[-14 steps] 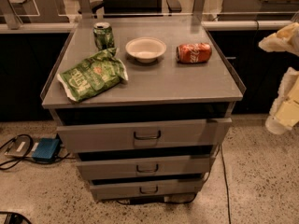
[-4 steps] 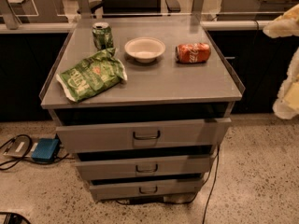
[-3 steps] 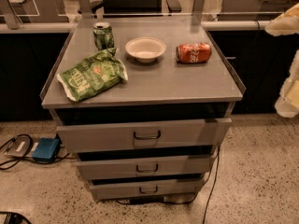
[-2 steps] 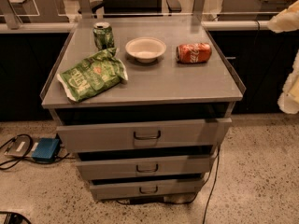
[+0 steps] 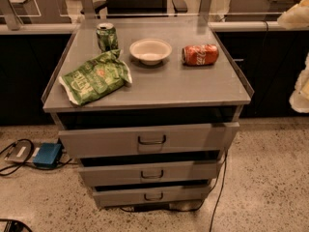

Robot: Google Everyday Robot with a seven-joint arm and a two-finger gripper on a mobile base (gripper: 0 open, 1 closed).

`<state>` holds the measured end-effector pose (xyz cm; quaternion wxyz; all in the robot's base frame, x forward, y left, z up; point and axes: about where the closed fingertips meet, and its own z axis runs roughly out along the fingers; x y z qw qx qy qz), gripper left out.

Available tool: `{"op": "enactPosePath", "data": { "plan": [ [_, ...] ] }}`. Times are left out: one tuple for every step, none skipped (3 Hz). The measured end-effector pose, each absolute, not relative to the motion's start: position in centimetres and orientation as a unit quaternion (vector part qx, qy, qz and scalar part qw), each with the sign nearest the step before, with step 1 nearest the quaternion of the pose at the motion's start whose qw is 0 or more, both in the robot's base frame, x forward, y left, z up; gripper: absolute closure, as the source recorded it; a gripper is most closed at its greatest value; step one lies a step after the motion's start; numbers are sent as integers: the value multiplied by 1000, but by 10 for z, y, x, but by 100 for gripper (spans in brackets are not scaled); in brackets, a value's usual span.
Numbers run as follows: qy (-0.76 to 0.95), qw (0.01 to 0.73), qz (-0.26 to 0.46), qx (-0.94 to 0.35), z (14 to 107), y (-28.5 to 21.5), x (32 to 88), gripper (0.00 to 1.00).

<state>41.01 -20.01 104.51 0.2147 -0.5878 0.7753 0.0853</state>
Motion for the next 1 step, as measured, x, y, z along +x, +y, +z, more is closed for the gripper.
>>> {"op": "enactPosePath", "data": {
  "plan": [
    [775, 215, 85, -588, 1045, -200, 410, 0]
  ]
}}
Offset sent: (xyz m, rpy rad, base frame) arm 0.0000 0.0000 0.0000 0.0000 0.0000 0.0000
